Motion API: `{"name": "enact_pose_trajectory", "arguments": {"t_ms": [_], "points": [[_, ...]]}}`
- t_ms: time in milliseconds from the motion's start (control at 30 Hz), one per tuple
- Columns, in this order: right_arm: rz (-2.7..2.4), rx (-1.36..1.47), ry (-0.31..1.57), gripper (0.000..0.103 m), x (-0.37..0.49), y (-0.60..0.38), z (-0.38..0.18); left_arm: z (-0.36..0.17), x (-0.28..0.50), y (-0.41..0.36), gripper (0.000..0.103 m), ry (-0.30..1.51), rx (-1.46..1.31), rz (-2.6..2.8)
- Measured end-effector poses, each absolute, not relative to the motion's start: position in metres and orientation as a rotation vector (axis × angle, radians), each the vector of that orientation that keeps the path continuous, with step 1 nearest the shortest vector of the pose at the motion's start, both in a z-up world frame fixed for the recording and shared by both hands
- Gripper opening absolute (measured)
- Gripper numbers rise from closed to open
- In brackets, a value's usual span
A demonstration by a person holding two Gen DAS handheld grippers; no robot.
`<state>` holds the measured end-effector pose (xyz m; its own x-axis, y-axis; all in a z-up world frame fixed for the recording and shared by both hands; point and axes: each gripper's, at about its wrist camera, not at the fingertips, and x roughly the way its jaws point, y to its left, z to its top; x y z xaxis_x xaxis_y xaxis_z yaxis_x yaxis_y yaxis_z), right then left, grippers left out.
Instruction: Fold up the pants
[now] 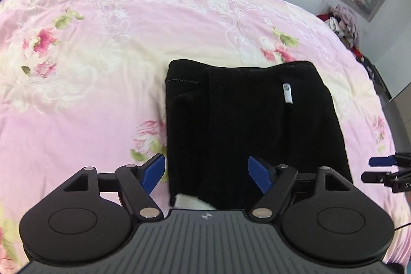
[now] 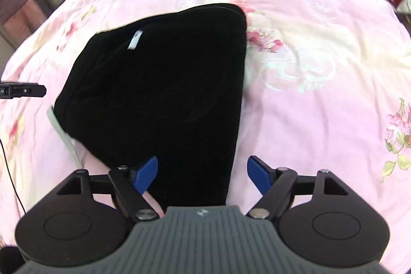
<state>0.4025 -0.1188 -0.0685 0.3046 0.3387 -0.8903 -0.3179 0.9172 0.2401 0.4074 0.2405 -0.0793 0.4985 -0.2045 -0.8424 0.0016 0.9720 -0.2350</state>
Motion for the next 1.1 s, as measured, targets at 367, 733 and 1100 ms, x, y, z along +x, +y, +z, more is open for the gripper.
{"name": "enact_pose_trajectory", "arguments": {"t_ms": [367,733,1100], "points": [[0.426,0.179,1.196,0.089,0.458,-0.126,-0.101,-0.143,0.451,0.255,0.096,1.084,-0.332,-0.119],[0.445,0.326,1.239,0.087,0.502,-0.116,-0.157,-0.183,0.482,0.280,0.103,1.068,-0.471,-0.214],[0.457,0.367,1.216,0.061,0.510,-0.100,-0.161,-0.172,0.485,0.276,0.073,1.068,-0.518,-0.219]]}}
